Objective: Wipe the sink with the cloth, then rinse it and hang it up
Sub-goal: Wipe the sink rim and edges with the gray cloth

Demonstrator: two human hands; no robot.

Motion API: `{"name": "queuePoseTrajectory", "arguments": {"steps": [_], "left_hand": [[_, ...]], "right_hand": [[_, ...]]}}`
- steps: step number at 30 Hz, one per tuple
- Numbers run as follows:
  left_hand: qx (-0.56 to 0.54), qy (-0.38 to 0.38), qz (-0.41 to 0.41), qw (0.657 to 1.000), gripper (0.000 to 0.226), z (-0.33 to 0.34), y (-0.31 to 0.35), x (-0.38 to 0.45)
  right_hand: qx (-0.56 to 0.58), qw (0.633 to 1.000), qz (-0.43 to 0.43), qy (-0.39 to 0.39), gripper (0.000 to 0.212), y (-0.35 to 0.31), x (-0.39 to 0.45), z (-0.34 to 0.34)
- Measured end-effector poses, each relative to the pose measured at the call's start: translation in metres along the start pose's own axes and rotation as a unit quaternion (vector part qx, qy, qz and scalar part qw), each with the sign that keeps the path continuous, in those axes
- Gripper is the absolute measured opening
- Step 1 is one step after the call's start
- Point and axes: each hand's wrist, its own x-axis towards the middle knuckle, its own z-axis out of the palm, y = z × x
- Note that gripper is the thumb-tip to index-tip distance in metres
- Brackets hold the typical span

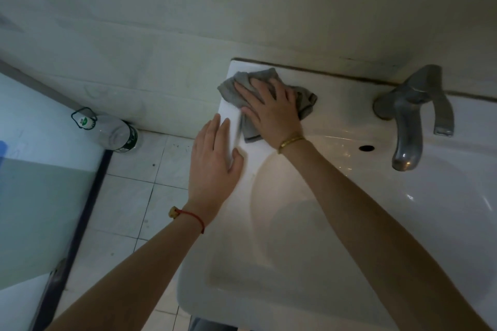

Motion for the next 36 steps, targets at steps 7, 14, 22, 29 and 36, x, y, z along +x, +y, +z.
{"name": "queuePoseTrajectory", "arguments": {"steps": [7,14,22,29,36], "left_hand": [[-0.013,-0.001,-0.002,1.000,0.057,-0.002,0.001,-0.001],[-0.010,-0.004,0.002,1.000,0.057,0.000,-0.001,0.000],[-0.042,-0.012,0.006,0.999,0.059,0.000,-0.003,0.000],[-0.042,-0.008,0.007,0.999,0.059,0.000,-0.003,0.000],[-0.052,-0.011,0.013,0.998,0.057,-0.003,-0.003,-0.001]], "right_hand": [[-0.066,0.974,0.210,0.054,0.044,0.100,-0.074,-0.012],[0.010,0.993,0.119,0.022,0.044,0.001,-0.016,0.006],[0.098,0.992,0.080,-0.014,0.044,-0.042,-0.097,-0.009],[0.052,0.989,0.131,-0.035,0.043,-0.030,-0.072,-0.008],[0.155,0.982,0.104,-0.032,0.043,-0.098,-0.173,-0.025]]}}
